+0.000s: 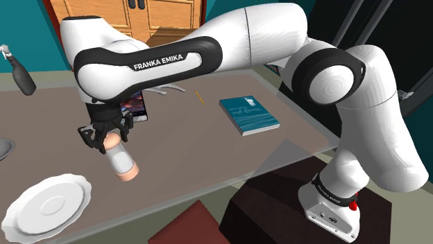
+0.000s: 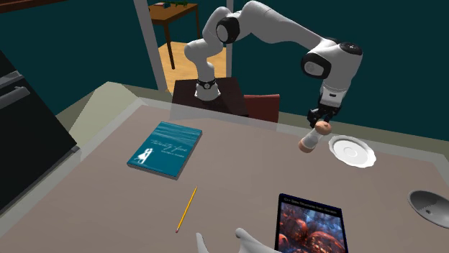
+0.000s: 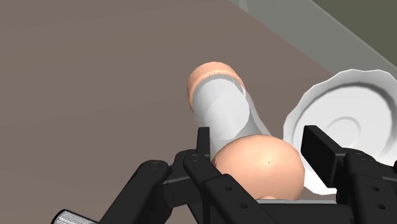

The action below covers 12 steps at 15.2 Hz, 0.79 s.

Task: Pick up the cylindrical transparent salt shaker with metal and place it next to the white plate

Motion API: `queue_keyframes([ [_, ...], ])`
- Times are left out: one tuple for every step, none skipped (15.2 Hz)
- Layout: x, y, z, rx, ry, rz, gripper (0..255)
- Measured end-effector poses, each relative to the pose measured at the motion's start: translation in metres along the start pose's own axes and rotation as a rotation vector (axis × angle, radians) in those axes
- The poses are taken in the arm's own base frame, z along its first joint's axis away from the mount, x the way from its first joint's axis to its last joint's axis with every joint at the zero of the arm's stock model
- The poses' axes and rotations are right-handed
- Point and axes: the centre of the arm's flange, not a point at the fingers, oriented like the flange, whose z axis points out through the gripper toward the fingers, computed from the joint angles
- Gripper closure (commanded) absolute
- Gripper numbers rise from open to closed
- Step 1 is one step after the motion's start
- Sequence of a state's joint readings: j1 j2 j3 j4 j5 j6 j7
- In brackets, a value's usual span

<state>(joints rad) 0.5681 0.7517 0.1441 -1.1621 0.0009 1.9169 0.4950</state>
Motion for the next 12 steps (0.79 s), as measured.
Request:
queue_keyframes([
  [0.000,0.000,0.000,0.000,0.000,0.000,255],
  [0.000,0.000,0.000,0.000,0.000,0.000,255],
  [0.000,0.000,0.000,0.000,0.000,0.000,0],
  [0.000,0.000,0.000,0.000,0.000,0.000,0],
  [0.000,0.000,0.000,0.000,0.000,0.000,0],
  [0.000,0.000,0.000,0.000,0.000,0.000,0],
  [0.000,0.000,0.000,0.000,0.000,0.000,0],
  [0.000,0.000,0.000,0.000,0.000,0.000,0],
  [0.000,0.000,0.000,0.000,0.001,0.000,0],
  [-0.002,0.001,-0.005,0.000,0.000,0.000,0],
  [-0.001,0.000,-0.015,0.001,0.001,0.000,0],
  [-0.001,-0.002,-0.027,0.001,0.002,0.000,0],
])
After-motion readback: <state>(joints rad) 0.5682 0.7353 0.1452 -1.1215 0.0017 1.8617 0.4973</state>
